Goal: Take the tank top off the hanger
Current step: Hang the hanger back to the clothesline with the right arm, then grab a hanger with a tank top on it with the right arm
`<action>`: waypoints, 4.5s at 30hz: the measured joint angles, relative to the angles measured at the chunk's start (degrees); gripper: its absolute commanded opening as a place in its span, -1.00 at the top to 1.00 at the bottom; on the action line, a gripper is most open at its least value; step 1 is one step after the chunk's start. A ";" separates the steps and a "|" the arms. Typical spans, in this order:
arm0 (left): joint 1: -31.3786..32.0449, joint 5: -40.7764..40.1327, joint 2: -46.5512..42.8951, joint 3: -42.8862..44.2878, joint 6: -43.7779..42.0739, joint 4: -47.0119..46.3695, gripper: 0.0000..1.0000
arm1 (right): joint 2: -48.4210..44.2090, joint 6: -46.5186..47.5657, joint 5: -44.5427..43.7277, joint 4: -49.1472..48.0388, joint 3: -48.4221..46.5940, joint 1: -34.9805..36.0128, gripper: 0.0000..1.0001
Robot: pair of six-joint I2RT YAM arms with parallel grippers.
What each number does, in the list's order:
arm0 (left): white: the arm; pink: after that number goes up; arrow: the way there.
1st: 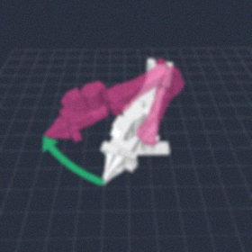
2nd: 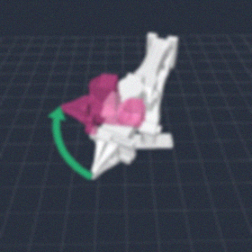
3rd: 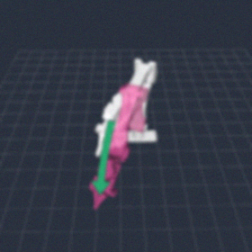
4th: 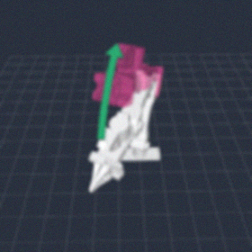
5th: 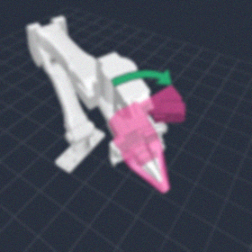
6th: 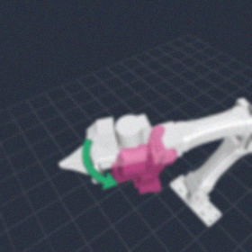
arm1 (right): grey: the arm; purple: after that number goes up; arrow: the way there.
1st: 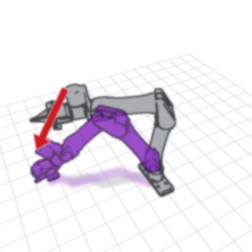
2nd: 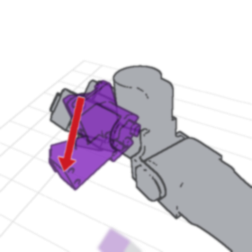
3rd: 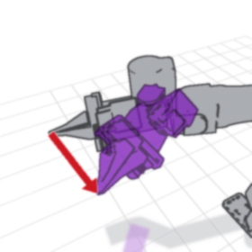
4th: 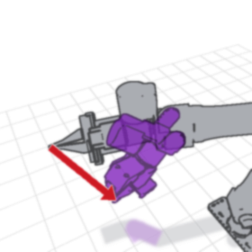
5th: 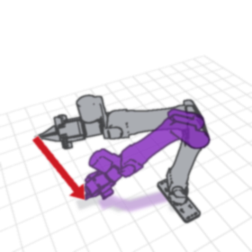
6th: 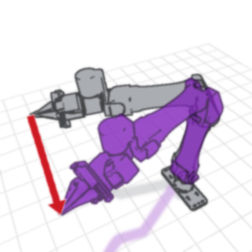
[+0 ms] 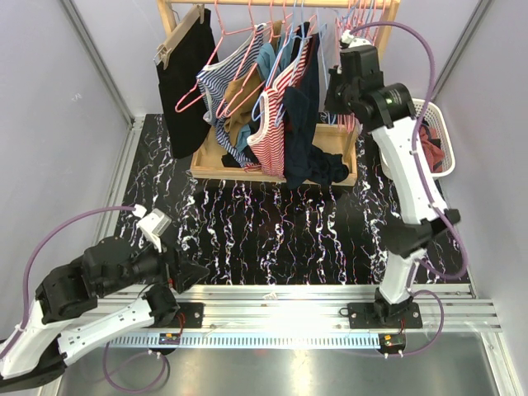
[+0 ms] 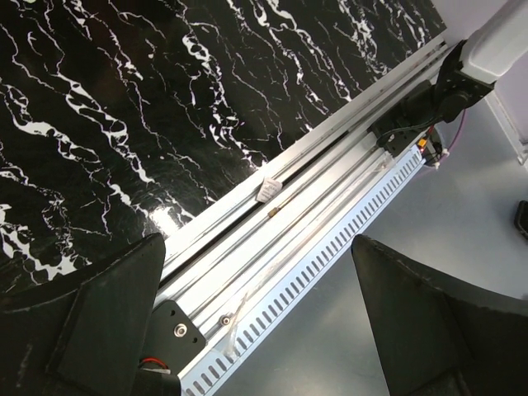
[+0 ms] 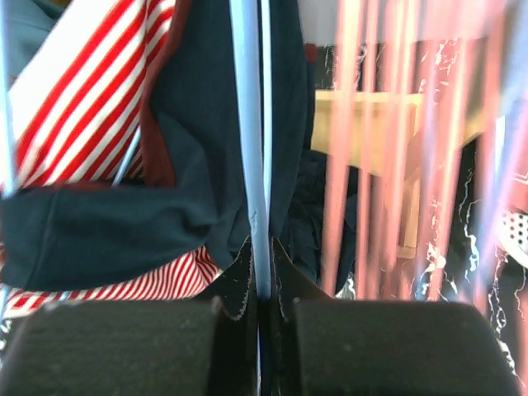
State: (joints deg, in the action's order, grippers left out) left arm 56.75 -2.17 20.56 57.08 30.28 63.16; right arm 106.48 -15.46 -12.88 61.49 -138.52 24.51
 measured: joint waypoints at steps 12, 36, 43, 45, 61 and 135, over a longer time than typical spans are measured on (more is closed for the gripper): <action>0.00 0.72 -1.86 -1.01 1.29 -1.57 -0.98 | 9.86 2.89 -1.70 7.50 -9.05 -0.17 0.71; 0.00 2.36 -2.14 -3.52 2.58 -6.08 -0.98 | -36.35 -7.17 8.09 -5.20 47.50 18.43 -0.99; 0.00 2.78 -1.11 -4.13 3.08 -7.13 -0.98 | -27.50 -8.20 1.33 -10.73 35.98 19.43 -0.99; 0.00 2.86 -1.44 -4.37 3.56 -7.17 -0.98 | -23.91 -8.17 -2.32 -11.65 29.68 19.43 -0.99; 0.00 2.86 -8.57 -5.79 6.45 -5.95 -0.98 | -4.87 -9.31 -16.02 -14.14 11.56 14.99 -0.68; 0.00 2.82 -12.31 -6.95 8.22 -5.44 -0.98 | 1.09 8.94 -2.56 -1.99 0.85 3.13 1.00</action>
State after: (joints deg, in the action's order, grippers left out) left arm 56.75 0.64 8.25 50.13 38.50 57.71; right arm 107.57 -6.52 -15.44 59.51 -137.67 27.64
